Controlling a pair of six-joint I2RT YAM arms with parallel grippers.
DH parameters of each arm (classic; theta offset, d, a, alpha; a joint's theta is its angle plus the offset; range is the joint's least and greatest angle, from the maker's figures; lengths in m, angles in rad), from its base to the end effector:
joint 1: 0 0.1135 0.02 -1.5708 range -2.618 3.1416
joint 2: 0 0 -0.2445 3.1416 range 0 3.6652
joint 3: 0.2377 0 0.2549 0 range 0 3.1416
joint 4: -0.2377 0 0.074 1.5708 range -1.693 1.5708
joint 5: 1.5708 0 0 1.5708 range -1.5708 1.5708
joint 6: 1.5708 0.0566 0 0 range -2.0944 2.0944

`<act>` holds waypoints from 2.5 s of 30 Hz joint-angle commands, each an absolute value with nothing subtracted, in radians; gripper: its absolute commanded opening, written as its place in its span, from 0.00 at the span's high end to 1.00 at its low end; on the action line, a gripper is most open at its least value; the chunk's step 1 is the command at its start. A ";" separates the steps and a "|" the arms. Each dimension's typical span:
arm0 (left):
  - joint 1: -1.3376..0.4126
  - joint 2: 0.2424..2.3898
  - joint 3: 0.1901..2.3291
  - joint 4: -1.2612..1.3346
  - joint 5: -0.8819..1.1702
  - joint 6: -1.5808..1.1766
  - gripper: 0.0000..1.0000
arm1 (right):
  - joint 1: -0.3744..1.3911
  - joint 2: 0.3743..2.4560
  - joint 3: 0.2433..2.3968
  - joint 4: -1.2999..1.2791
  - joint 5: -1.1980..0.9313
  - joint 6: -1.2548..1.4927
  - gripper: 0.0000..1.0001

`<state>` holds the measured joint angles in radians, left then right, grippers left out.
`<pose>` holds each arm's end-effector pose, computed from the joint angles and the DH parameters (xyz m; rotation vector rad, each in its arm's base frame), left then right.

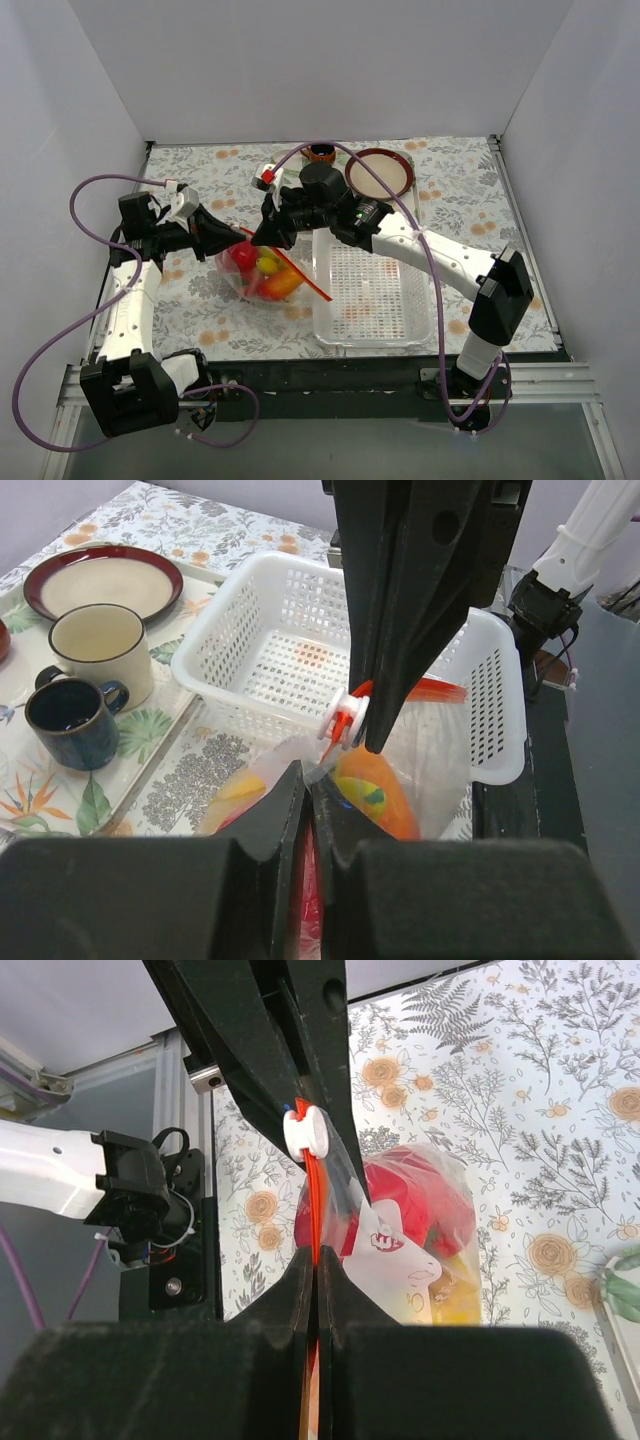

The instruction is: Open the zip-top bag and remove the fake food

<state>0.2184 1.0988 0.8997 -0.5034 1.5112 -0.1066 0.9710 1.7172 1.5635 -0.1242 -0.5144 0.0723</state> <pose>0.2296 -0.0069 0.2911 0.4627 1.8172 -1.5719 0.2187 0.3692 0.3430 -1.1953 1.5878 1.1776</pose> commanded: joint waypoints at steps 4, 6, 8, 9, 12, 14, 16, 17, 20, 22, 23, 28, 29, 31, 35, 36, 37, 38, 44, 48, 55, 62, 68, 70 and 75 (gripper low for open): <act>0.221 1.075 0.897 -0.431 1.795 -0.163 1.00 | 0.977 1.644 1.575 -0.130 -0.459 0.025 0.88; 0.222 1.066 0.891 -0.431 1.793 -0.169 1.00 | 0.979 1.641 1.586 -0.137 -0.401 0.003 0.69; 0.222 1.054 0.882 -0.428 1.793 -0.166 1.00 | 0.980 1.643 1.607 -0.133 -0.364 -0.027 0.62; 0.221 1.051 0.871 -0.425 1.792 -0.167 1.00 | 0.982 1.650 1.636 -0.132 -0.357 -0.037 0.57; 0.221 1.043 0.858 -0.422 1.793 -0.170 1.00 | 0.988 1.683 1.698 -0.133 -0.364 -0.044 0.51; 0.222 1.042 0.854 -0.423 1.792 -0.176 1.00 | 0.989 1.704 1.727 -0.147 -0.377 -0.045 0.51; 0.222 1.037 0.847 -0.422 1.792 -0.172 1.00 | 0.994 1.732 1.752 -0.155 -0.405 -0.048 0.50; 0.221 1.038 0.845 -0.420 1.793 -0.173 1.00 | 0.999 1.738 1.753 -0.152 -0.417 -0.046 0.50; 0.222 1.045 0.845 -0.417 1.792 -0.178 1.00 | 1.011 1.753 1.755 -0.156 -0.434 -0.051 0.50; 0.222 1.046 0.842 -0.419 1.792 -0.179 1.00 | 1.019 1.763 1.755 -0.172 -0.431 -0.069 0.50; 0.222 1.045 0.842 -0.420 1.793 -0.178 1.00 | 1.020 1.764 1.759 -0.179 -0.430 -0.075 0.50; 0.222 1.042 0.838 -0.419 1.793 -0.178 1.00 | 1.026 1.798 1.810 -0.245 -0.437 -0.115 0.49; 0.221 1.042 0.838 -0.419 1.793 -0.179 1.00 | 1.026 1.808 1.819 -0.252 -0.439 -0.123 0.49; 0.222 1.042 0.836 -0.417 1.792 -0.179 1.00 | 1.028 1.818 1.847 -0.270 -0.457 -0.126 0.49; 0.221 1.040 0.841 -0.417 1.792 -0.184 1.00 | 1.028 1.825 1.862 -0.272 -0.466 -0.126 0.55; 0.222 1.039 0.839 -0.417 1.792 -0.184 1.00 | 1.026 1.828 1.865 -0.275 -0.468 -0.126 0.56; 0.222 1.039 0.838 -0.417 1.792 -0.184 1.00 | 1.026 1.830 1.873 -0.278 -0.468 -0.127 0.58; 0.222 1.039 0.838 -0.417 1.792 -0.186 1.00 | 1.028 1.832 1.875 -0.282 -0.468 -0.127 0.61; 0.221 1.037 0.833 -0.413 1.790 -0.186 1.00 | 1.026 1.829 1.882 -0.285 -0.460 -0.127 0.69; 0.222 1.035 0.841 -0.413 1.792 -0.195 1.00 | 1.026 1.832 1.887 -0.287 -0.459 -0.129 0.78; 0.222 1.031 0.848 -0.410 1.792 -0.202 1.00 | 1.025 1.842 1.901 -0.302 -0.457 -0.129 0.93; 0.221 1.026 0.851 -0.400 1.792 -0.216 1.00 | 1.014 1.832 1.896 -0.308 -0.440 -0.127 0.99; 0.221 1.057 0.879 -0.377 1.790 -0.255 1.00 | 1.000 1.764 1.780 -0.298 -0.402 -0.130 0.99; 0.222 1.072 0.900 -0.376 1.789 -0.268 1.00 | 0.996 1.734 1.718 -0.275 -0.388 -0.129 0.99; 0.221 1.086 0.926 -0.374 1.792 -0.262 1.00 | 0.973 1.626 1.510 -0.219 -0.368 -0.118 0.99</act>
<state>0.2081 1.0889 0.8593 -0.4110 1.4803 -0.2550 1.0050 1.7271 1.6211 -0.2085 -0.4011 -0.1276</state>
